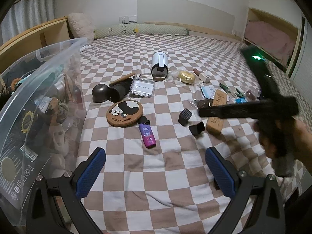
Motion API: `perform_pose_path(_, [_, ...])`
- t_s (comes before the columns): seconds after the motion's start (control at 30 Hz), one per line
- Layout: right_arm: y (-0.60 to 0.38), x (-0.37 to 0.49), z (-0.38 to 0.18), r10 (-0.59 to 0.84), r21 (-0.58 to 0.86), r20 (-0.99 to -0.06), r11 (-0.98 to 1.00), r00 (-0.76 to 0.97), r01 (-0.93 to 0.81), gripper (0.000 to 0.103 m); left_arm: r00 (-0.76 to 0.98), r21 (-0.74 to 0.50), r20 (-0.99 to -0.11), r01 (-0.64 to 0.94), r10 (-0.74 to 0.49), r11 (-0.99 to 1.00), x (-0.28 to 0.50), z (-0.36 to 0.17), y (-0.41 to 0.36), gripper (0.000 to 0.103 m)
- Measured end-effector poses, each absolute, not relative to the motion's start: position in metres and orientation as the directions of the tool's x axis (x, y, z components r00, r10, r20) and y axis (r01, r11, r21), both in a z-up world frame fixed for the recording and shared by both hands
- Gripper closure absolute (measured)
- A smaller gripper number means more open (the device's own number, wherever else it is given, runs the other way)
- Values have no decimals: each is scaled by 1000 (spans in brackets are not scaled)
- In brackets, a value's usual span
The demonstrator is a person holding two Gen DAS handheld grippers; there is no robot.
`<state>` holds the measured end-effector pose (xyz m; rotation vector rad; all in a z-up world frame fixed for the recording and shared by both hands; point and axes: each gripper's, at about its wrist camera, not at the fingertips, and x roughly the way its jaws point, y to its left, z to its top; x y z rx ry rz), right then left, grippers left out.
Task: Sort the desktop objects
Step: 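Grasp a second black cube case with the left tool while the right tool lifts its case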
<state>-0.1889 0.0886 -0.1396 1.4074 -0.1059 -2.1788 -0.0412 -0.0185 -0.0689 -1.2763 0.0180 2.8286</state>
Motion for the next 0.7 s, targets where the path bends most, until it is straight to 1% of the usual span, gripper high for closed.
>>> perform_pose_path(0.13, [73,-199,-165,-447,332,-853,-863,-270,381,65,-657,-3,-753,-46,32,-999,-43,-71,-18,1])
perform_pose_path(0.17, [72,-199,-172,-437,325,-860,-867,-262,377,67,-656,-5,-754,-47,35,-999,-43,-71,-18,1])
perform_pose_path(0.2, [74,-196,-176,-430,319,-865,-869,-260,377,73,-656,-7,-754,-49,38,-999,-43,-71,-17,1])
perform_pose_path(0.23, [76,-193,-178,-429,315,-864,-869,-264,382,76,-656,-7,-754,-53,40,-999,-43,-71,-17,1])
perform_pose_path(0.3, [81,-185,-180,-429,307,-860,-867,-276,392,77,-655,-7,-754,-59,44,-998,-43,-72,-15,1])
perform_pose_path(0.6, [102,-149,-185,-408,272,-880,-852,-241,448,78,-651,-5,-756,-101,70,-995,-37,-79,-5,1])
perform_pose_path(0.7, [112,-134,-184,-393,257,-891,-850,-228,459,78,-632,-28,-768,-124,101,-992,-35,-86,1,1])
